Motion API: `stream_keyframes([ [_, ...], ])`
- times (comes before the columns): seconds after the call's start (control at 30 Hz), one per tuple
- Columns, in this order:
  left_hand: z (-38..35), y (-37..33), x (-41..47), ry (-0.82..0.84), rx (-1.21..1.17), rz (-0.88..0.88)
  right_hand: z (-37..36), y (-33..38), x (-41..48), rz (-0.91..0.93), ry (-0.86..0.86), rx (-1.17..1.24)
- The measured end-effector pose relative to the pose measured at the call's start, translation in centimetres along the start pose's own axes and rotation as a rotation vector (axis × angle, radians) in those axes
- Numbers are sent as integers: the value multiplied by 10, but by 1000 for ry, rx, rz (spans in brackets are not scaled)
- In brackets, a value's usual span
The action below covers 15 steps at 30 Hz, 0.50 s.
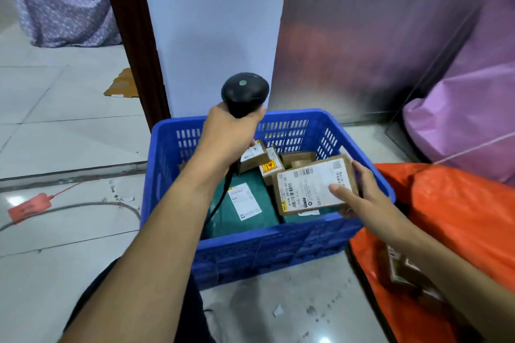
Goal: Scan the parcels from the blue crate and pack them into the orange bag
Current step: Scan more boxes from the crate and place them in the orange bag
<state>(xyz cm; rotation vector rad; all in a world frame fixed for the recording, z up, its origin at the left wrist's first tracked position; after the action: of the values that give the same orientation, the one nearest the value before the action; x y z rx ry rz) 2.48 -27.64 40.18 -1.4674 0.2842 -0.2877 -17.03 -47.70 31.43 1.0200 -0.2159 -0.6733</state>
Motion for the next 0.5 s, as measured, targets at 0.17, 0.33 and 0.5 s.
stream_keyframes([
  [0.17, -9, 3, -13, 89, -28, 11, 22, -33, -39, -108, -46, 88],
  [0.33, -19, 10, -17, 100, 19, 22, 35, -45, -50, -206, -156, 193],
  [0.5, -25, 17, -11, 106, 53, 22, 64, -19, -71, -165, -164, 213],
])
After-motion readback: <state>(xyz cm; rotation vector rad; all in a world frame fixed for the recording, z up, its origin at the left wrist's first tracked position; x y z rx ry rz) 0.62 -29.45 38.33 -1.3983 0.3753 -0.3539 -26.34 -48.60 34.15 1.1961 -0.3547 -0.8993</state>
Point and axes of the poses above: each hand's wrist, its own x-axis towards the middle knuckle, its own z-axis out of the back of the hand, y = z × x, the point moved 2 cm from there along x, towards the middle knuckle, and after that the axes turned 6 degrees about -x, right-handed, at the moved point
